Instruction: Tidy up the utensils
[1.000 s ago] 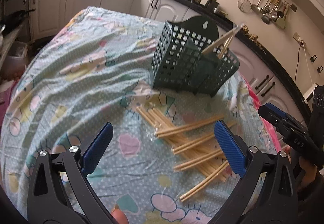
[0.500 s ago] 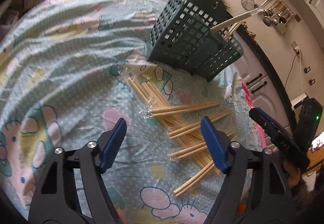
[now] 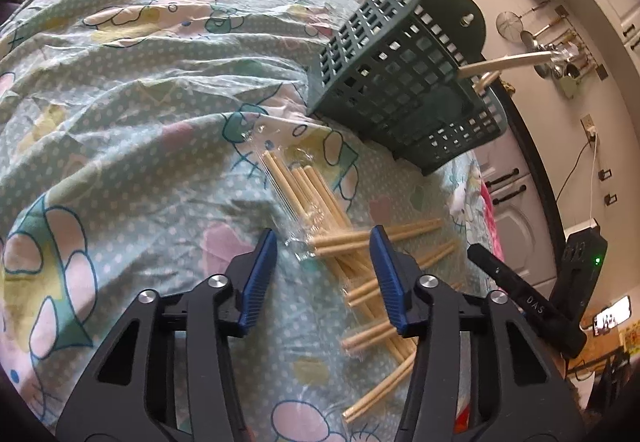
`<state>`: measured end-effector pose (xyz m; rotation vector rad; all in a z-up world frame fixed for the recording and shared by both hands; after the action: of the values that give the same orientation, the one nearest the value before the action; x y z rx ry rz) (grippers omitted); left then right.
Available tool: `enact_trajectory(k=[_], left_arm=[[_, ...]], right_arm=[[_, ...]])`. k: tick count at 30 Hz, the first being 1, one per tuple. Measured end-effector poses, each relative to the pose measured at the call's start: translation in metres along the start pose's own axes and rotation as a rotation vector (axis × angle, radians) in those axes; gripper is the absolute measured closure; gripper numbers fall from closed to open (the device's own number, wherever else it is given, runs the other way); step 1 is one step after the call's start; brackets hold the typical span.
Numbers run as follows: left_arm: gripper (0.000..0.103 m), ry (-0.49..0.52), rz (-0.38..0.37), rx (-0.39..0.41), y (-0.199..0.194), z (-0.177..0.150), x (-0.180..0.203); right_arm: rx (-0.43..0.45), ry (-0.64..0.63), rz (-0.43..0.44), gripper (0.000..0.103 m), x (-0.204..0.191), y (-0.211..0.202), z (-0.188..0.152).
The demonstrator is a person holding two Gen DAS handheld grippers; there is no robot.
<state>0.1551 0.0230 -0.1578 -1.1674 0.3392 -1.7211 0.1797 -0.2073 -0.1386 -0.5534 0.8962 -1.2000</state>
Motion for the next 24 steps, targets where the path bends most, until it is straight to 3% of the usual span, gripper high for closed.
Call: enact_trajectory(k=[7,14,19,24], left_arm=[[0.082,-0.005,0.006,-0.008,0.001,0.000,-0.003],[0.088,0.001,-0.001,-0.007,0.000,0.002,-0.004],[0.097,0.006,-0.006,-0.001,-0.001,0.004,-0.003],[0.098,0.008,-0.022,0.003,-0.005,0.003,-0.001]], right_arm=[[-0.065,0.111,0.031,0.056,0.005,0.015,-0.001],[-0.085,0.254,0.065,0.063,0.015,0.026,0.010],[-0.084,0.320,0.068,0.076,0.021,0.033,0.017],[-0.076,0.386,0.088,0.087,0.030,0.036,0.023]])
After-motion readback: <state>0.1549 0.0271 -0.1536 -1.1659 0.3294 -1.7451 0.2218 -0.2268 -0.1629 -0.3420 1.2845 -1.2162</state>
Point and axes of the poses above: each gripper's, at about its wrist camera, not at the fingertips, and y roughly the way its jaws point, x to its right, z to its top, the point moved 7 cm from there along y, roughly the way its jaws point, and after that the axes turned 8 degrees about y, right-handed, at the moved point
